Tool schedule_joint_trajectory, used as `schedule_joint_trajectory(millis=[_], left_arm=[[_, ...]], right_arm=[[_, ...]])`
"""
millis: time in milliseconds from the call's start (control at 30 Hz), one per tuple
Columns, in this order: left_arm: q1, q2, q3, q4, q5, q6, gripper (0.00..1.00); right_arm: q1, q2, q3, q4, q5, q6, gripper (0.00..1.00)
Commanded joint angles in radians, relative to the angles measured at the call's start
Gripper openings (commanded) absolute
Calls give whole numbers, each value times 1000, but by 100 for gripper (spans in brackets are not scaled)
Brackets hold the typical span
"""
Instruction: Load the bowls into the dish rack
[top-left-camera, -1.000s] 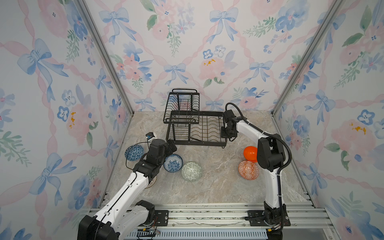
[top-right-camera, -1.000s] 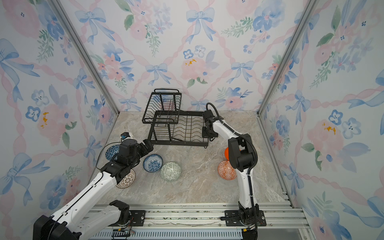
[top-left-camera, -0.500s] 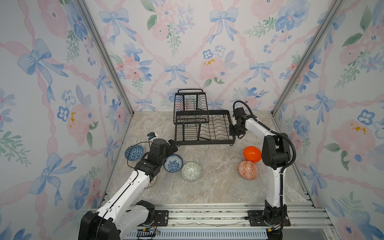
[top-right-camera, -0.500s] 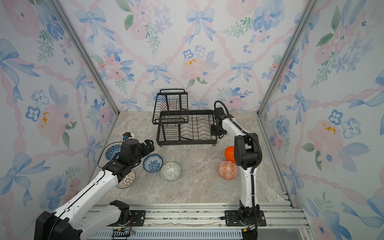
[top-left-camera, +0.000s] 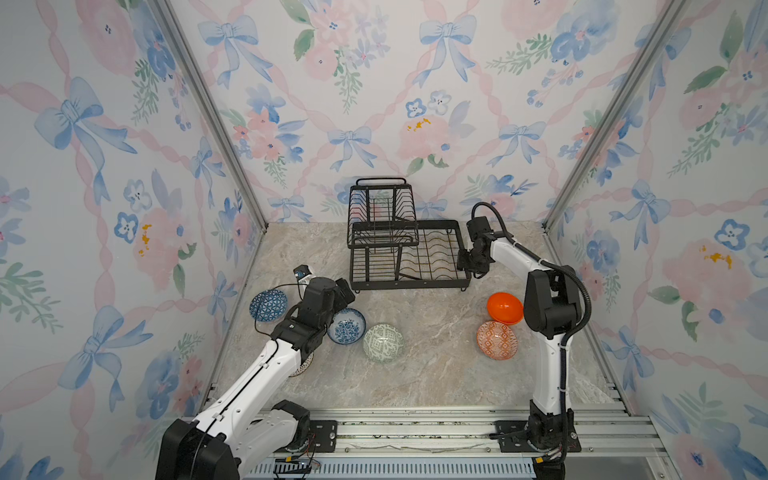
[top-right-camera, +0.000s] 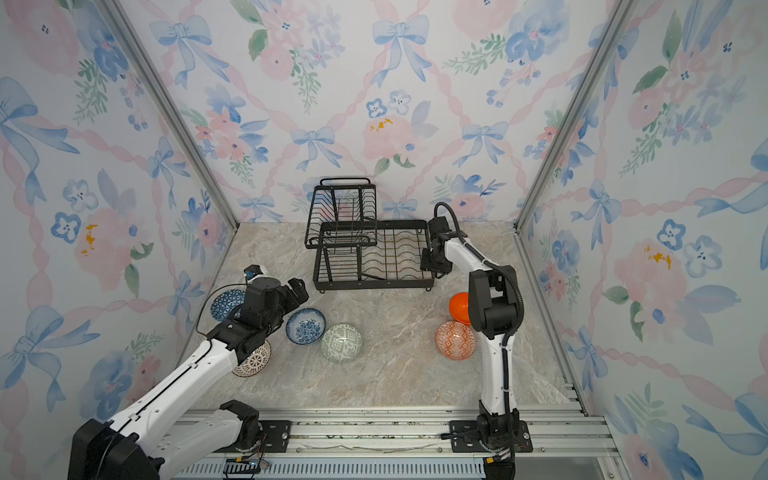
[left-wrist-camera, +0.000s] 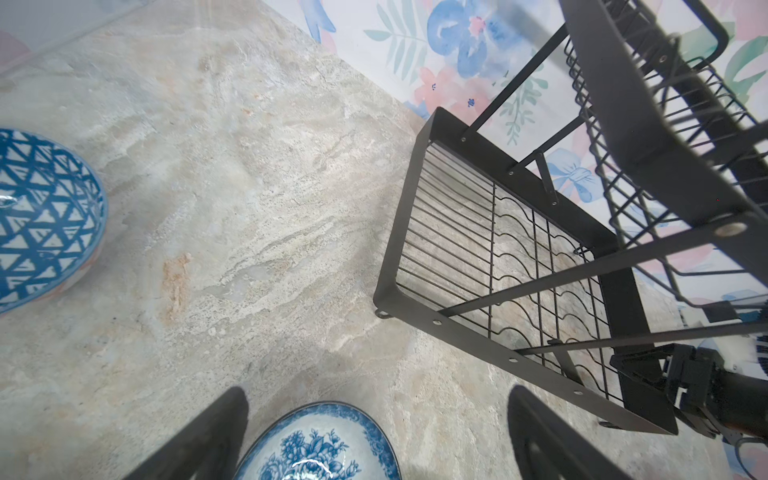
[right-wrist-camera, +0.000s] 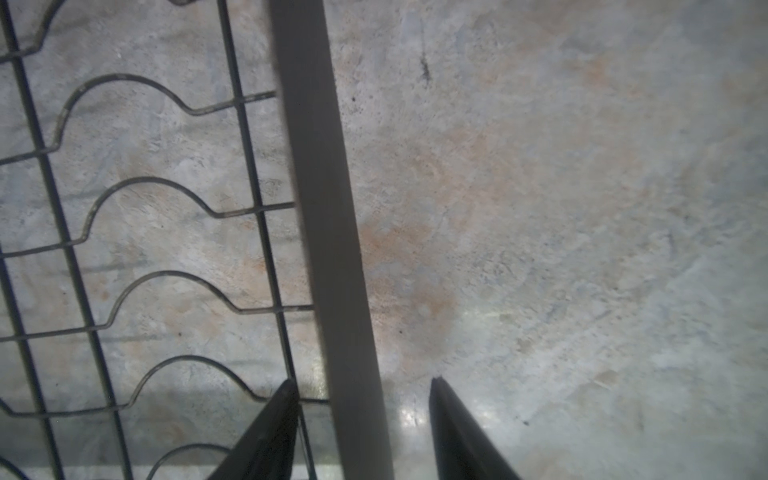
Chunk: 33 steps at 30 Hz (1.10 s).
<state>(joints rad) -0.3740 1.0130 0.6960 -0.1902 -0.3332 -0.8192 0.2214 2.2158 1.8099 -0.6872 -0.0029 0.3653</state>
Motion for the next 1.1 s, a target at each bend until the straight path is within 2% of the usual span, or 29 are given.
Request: schedule_joint_trajectory(millis=[0,33,67,200,400,500,667,800,900,967,1067], left_arm=[[26,-35,-11,-14,-18,29,98],[38,-40,-14,-15,-21,34,98],[48,-46,-18,-15,-21,44,98],[106,-47,-2,-22,21,108,98],[227,-47,-10,-22,162,101,98],[224,-45,-13,14,224,165,98],[225,-64,-36,86,310,224,98],[235,-53,-19,76,315,192,98],[251,-15,66,-31,310,175,98],[251,30,121,-105,287,188,98],[255,106,218,-241,195,194,98]], right_arm=[[-1,-71,20,-39,27,10,78],[1,-86,13,-45,37,11,92],[2,-102,9,-53,47,14,97],[2,-156,-19,-94,93,71,97],[9,-279,-81,-124,116,173,97],[0,-321,-70,-184,154,249,97],[0,-367,-84,-243,131,253,97],[40,-420,-161,-176,127,167,97],[69,-426,-168,-198,133,134,97],[94,-451,-206,-167,135,106,97],[152,-498,-271,-106,189,53,97]])
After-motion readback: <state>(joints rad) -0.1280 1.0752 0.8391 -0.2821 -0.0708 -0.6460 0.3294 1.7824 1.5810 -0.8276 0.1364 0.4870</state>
